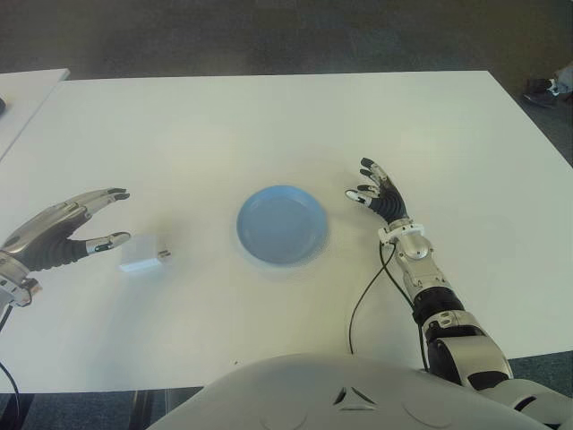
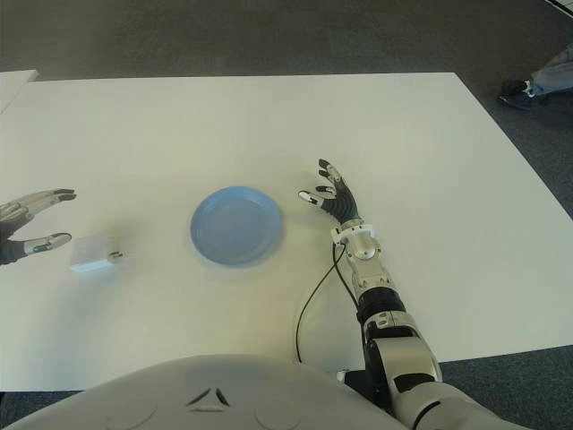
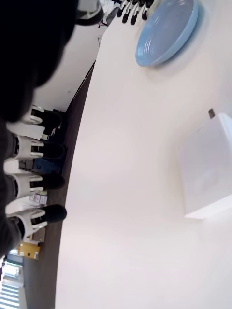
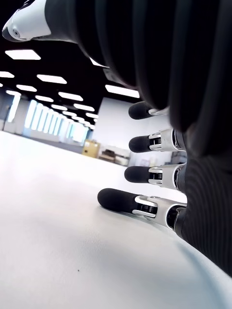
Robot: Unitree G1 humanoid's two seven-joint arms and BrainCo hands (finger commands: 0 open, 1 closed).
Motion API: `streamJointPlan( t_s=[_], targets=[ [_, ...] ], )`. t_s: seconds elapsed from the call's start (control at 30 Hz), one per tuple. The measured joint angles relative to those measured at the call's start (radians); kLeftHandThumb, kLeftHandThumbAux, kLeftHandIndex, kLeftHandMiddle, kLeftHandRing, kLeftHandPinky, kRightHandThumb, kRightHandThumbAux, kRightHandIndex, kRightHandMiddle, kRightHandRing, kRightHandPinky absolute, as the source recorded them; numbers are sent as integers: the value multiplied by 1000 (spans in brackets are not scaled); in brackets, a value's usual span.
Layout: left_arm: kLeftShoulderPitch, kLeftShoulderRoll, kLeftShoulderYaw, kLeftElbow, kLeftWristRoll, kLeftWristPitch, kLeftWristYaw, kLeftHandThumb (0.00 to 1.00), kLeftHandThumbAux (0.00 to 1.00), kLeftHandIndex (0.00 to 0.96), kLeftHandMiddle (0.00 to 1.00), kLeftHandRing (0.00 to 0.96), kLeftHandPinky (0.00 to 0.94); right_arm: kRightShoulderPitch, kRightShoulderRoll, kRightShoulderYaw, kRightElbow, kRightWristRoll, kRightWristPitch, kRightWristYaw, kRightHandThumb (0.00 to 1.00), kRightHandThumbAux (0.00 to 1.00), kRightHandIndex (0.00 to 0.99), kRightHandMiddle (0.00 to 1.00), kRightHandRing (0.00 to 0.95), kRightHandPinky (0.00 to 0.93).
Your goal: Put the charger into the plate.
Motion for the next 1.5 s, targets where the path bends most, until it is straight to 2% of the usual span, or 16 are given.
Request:
streamJointPlan(
  t_s=[0.23, 0.43, 0.5, 0.57, 0.77, 0.83, 1.03, 1.33, 1.5],
  targets=[
    [-23, -2, 31, -13, 47, -33, -47, 538, 155, 0, 0, 0, 0, 10, 0, 4, -21, -2, 9, 0, 111, 617, 0, 33, 82, 161],
    [-23, -14, 49, -62, 71, -6, -107, 542, 146, 0, 0, 0, 0, 19, 1, 8, -40, -2, 19, -1, 113, 616, 0, 33, 80, 156],
    [-46, -28, 27, -49, 85, -1, -113, 537, 147, 0, 0, 0, 0, 21, 2, 9, -43, -2, 24, -1, 114, 614, 0, 33, 81, 159],
    [-99, -47, -17, 3, 122, -8, -110, 529, 149, 0, 0, 0, 0, 23, 3, 9, -46, -2, 29, -2, 114, 615, 0, 33, 81, 160],
    [-246, -100, -142, 256, 251, -92, -21, 497, 151, 0, 0, 0, 0, 23, 6, 10, -53, -2, 30, -2, 111, 624, 0, 34, 81, 159],
    [-271, -108, -162, 304, 264, -120, -1, 487, 150, 0, 0, 0, 0, 24, 6, 10, -56, -2, 32, -3, 110, 628, 0, 35, 82, 162],
    [-314, -111, -178, 347, 269, -186, 31, 460, 149, 0, 0, 0, 0, 28, 8, 8, -63, -2, 37, -10, 108, 633, 0, 38, 85, 163],
    [-353, -113, -196, 347, 290, -209, 64, 416, 150, 0, 0, 0, 0, 42, 8, 8, -78, -1, 40, -4, 122, 633, 0, 42, 87, 165],
    [-354, -128, -215, 350, 308, -208, 88, 425, 156, 0, 0, 0, 0, 67, 9, 9, -105, -2, 32, -1, 134, 630, 0, 40, 83, 163]
  ],
)
